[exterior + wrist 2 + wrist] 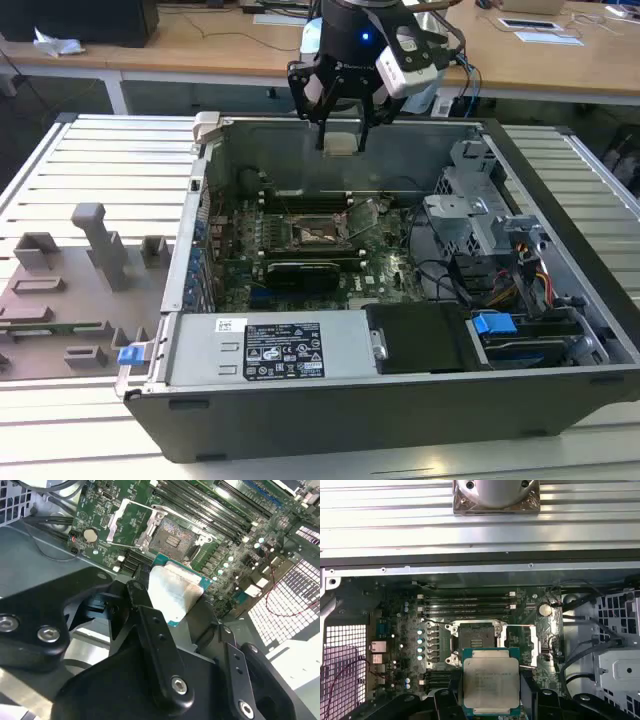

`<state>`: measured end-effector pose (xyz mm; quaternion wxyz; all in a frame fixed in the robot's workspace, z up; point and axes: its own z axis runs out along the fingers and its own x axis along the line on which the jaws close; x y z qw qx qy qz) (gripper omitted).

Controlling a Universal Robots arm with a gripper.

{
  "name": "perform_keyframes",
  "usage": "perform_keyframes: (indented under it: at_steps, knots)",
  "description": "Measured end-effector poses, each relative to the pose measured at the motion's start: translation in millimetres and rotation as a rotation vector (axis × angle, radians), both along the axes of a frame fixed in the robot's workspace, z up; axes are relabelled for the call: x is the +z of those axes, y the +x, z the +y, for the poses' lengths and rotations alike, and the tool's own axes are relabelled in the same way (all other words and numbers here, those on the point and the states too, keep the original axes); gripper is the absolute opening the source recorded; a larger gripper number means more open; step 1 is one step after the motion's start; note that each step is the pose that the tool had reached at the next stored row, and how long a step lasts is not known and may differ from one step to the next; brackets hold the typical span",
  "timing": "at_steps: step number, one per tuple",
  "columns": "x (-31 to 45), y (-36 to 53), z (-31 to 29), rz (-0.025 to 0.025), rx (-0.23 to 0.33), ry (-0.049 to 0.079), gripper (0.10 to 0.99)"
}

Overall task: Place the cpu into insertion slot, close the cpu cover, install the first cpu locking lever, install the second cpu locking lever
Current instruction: 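Place the cpu into insertion slot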

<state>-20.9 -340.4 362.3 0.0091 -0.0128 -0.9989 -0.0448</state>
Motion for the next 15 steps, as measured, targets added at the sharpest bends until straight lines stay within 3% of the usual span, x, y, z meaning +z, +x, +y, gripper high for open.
perform_keyframes:
  at_steps: [15]
  knots:
    - [-16.3,0.0,0.0,0.0,0.0,0.0,0.541]
